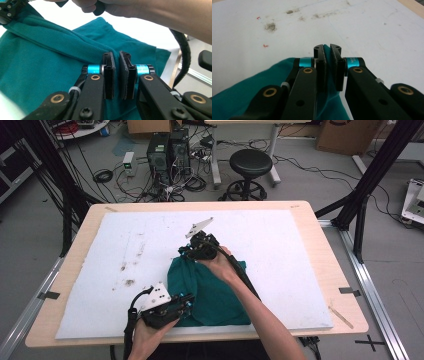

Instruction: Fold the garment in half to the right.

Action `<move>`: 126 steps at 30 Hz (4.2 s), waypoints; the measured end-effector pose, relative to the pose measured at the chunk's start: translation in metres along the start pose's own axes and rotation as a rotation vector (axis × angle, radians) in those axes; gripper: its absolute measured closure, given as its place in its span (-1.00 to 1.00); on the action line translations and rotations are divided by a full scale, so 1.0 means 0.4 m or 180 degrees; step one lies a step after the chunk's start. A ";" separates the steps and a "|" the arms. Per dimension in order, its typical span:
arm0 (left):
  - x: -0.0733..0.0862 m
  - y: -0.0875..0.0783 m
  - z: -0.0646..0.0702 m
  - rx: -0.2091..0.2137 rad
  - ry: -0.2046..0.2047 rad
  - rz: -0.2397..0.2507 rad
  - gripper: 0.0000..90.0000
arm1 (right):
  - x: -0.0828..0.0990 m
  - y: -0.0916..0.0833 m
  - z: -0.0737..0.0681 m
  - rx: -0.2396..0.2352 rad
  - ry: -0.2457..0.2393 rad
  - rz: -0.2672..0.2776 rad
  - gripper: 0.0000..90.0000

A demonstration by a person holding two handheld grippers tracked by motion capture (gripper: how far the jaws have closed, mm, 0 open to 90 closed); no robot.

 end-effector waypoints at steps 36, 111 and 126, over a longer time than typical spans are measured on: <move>-0.050 0.275 0.081 0.0312 -0.0110 -0.0293 0.84 | 0.217 -0.143 0.134 0.0378 0.0277 -0.0199 0.90; -0.078 0.176 -0.274 -0.0794 -0.0496 -0.0079 0.71 | 0.365 -0.279 0.142 0.0894 0.1227 0.0069 0.65; -0.055 0.195 -0.289 -0.0988 -0.0453 -0.0412 0.76 | 0.421 -0.241 0.100 0.0668 0.1044 -0.0481 0.77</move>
Point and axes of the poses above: each handheld gripper's, and its own axes: y roughly forward along the jaws, x roughly out of its underside, z roughly to its right, the point moved 3 cm from there along y, roughly forward along the jaws, and after that the axes turned 10 degrees about x, right-handed, at the moved point
